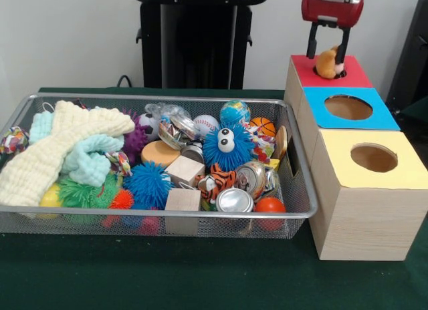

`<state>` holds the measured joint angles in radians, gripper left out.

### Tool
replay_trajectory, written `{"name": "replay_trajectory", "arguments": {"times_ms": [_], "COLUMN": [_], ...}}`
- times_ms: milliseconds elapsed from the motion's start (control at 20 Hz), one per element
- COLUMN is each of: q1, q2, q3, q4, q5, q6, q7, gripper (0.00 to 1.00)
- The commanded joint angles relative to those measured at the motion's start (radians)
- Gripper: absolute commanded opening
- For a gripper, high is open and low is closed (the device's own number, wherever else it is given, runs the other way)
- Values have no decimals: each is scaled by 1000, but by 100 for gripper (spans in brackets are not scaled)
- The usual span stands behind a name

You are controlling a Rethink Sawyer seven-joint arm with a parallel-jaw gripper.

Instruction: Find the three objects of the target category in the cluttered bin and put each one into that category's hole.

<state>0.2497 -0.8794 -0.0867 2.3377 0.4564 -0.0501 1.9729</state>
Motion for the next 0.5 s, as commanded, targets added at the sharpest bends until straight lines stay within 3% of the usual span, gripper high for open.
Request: {"name": "replay_trajectory", "arguments": {"times_ms": [50, 500], "q1": [-4, 45], "q2": [-1, -27], "q3": [19, -32], "q4": [-35, -63], "q5": [45, 61], "q6": [90, 153], "q7": [217, 220], "gripper": [100, 100]}}
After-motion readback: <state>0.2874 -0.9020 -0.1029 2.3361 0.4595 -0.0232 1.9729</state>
